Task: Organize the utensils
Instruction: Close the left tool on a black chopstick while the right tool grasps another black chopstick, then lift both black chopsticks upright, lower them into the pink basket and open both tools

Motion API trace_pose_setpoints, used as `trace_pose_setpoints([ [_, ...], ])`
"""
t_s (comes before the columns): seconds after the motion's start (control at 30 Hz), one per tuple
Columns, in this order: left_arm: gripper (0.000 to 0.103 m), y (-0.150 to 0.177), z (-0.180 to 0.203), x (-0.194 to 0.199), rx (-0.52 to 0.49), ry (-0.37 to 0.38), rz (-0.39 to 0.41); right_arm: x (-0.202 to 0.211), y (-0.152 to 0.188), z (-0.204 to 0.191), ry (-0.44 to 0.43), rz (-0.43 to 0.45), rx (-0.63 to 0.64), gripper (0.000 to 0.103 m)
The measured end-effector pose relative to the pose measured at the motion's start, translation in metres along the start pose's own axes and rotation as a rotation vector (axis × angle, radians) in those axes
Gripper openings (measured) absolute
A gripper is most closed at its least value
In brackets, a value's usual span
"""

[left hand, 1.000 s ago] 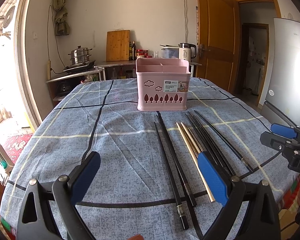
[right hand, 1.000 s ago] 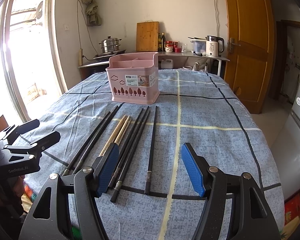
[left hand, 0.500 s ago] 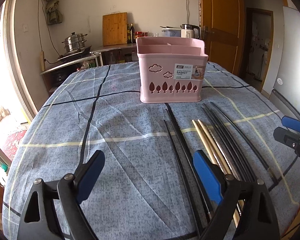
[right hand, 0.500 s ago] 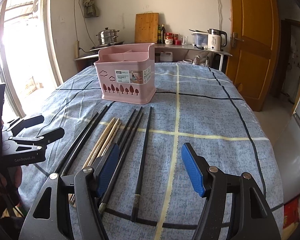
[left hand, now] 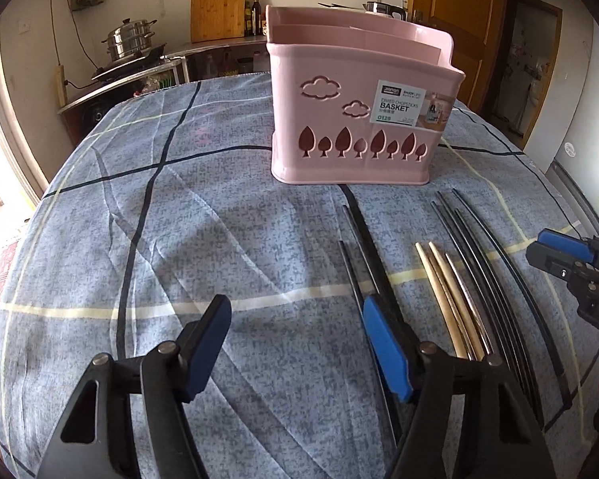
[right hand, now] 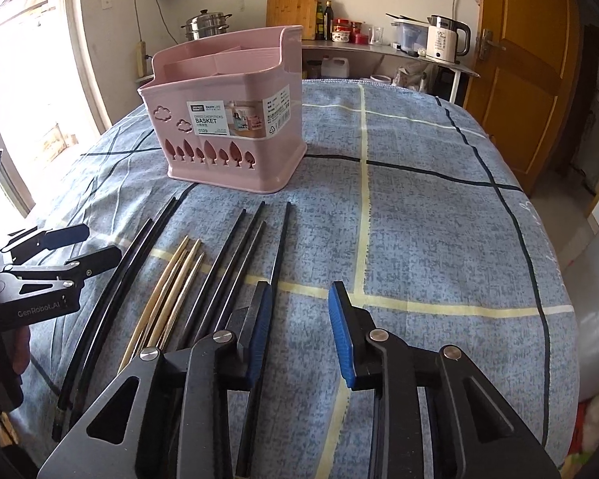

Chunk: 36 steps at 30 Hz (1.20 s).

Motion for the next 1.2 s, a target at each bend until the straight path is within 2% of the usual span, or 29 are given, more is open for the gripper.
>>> trace_pose_setpoints([
  [0.17,0.071,-0.001,0.005,-0.003,-0.004,0.018,-0.014,-0.01,-0.007,-0.004,-0.016,-0.013,0.007,0.027],
  [0.37,0.065,-0.002,0.007,-0.009,-0.035,-0.001,-0.017,-0.026,-0.007,-0.01,-0.037,-0.052,0.015,0.022],
  [0.6,0.045,-0.008,0.013,-0.012,-0.061,0.005,-0.023,-0.038,-0.01,-0.011,-0.03,-0.081,0.032,0.021],
  [0.73,0.037,-0.011,0.017,-0.014,-0.083,-0.002,-0.027,-0.044,-0.012,-0.013,-0.019,-0.104,0.043,0.021],
  [0.8,0.03,-0.011,0.021,-0.013,-0.091,0.0,-0.033,-0.046,-0.013,-0.014,-0.012,-0.113,0.05,0.017],
  [0.83,0.026,-0.01,0.022,-0.013,-0.093,0.002,-0.034,-0.046,-0.013,-0.015,-0.013,-0.116,0.054,0.01],
  [0.87,0.021,-0.01,0.024,-0.013,-0.096,0.009,-0.035,-0.047,-0.013,-0.016,-0.02,-0.118,0.057,0.007],
  [1.0,0.008,-0.01,0.029,-0.013,-0.1,0.027,-0.047,-0.045,-0.013,-0.019,-0.041,-0.119,0.05,0.006],
  [1.2,0.008,-0.014,0.028,-0.005,-0.063,0.078,-0.051,-0.023,-0.023,-0.022,-0.077,-0.065,0.034,0.005],
])
Point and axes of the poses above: each gripper's, at about its wrist camera, not at the fingertips, and x roughly against the way its jaws point, z to its right, y to its underside, the point moved 10 cm from there along -x, roughly the way its jaws point, and after that the axes turned 5 degrees about z, right-handed, at the moved point
